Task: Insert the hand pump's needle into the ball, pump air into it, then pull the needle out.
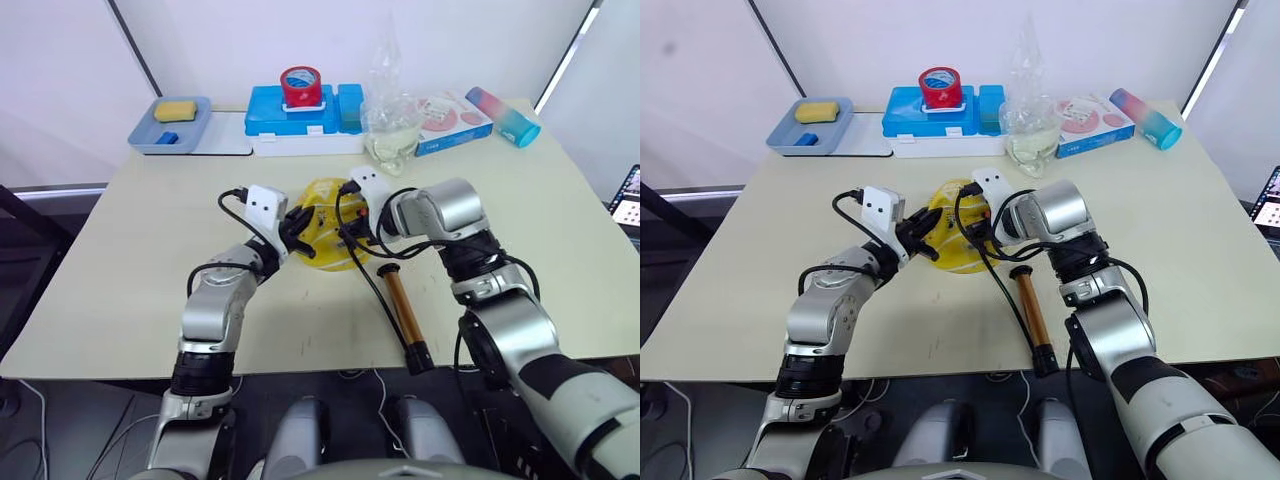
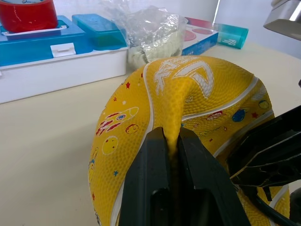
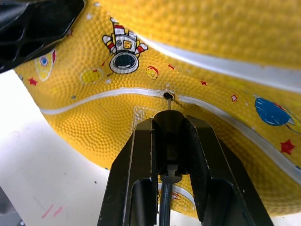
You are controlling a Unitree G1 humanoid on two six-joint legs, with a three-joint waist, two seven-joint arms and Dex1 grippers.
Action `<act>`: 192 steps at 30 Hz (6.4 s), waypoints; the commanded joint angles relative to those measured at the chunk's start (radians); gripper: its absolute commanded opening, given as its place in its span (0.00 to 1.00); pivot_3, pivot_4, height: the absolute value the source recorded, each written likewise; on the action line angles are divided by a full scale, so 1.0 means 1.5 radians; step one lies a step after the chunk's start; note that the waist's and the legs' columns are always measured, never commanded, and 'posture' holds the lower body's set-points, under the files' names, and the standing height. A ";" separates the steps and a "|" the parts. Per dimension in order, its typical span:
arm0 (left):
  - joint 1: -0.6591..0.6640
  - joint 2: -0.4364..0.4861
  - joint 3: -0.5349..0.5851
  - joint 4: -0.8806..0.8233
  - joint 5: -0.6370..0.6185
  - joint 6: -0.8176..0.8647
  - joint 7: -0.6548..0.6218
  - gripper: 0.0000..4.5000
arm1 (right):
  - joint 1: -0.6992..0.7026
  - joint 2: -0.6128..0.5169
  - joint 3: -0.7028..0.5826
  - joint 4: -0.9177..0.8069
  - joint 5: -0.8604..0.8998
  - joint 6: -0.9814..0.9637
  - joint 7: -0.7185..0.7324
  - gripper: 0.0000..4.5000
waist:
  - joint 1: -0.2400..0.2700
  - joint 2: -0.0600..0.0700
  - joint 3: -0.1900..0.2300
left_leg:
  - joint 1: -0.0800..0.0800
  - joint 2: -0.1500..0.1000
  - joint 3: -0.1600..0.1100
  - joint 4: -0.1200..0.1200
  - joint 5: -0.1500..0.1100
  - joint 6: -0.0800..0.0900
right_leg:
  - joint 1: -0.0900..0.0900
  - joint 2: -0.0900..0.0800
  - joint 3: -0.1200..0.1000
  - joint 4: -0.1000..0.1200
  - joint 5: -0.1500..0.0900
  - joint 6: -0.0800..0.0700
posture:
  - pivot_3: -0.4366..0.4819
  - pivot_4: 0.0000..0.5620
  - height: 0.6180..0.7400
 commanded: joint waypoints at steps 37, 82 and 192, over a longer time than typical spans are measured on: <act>0.027 -0.011 -0.048 0.050 -0.002 0.023 0.000 0.00 | 0.243 -0.035 -0.005 -0.300 0.039 -0.152 -0.057 0.56 | 0.016 0.000 0.000 | -0.005 0.000 -0.002 0.002 0.001 0.002 | -0.001 0.000 -0.003 -0.002 0.000 0.000 | 0.48 0.27 1.00; 0.001 -0.008 -0.074 0.079 0.002 0.027 -0.026 0.00 | 0.105 -0.058 0.172 -0.180 -0.065 -0.123 -0.061 0.08 | 0.013 0.001 0.000 | 0.001 0.000 -0.001 0.003 0.002 0.002 | 0.003 0.001 -0.002 0.001 0.000 0.000 | 0.48 0.27 1.00; -0.054 0.022 -0.062 0.208 -0.009 -0.064 -0.144 0.00 | 0.483 -0.236 -0.173 -0.438 0.075 -0.487 0.213 0.99 | 0.037 0.009 0.001 | -0.003 -0.009 -0.018 -0.007 0.002 -0.001 | 0.007 -0.024 -0.049 -0.010 -0.003 0.002 | 0.48 0.27 1.00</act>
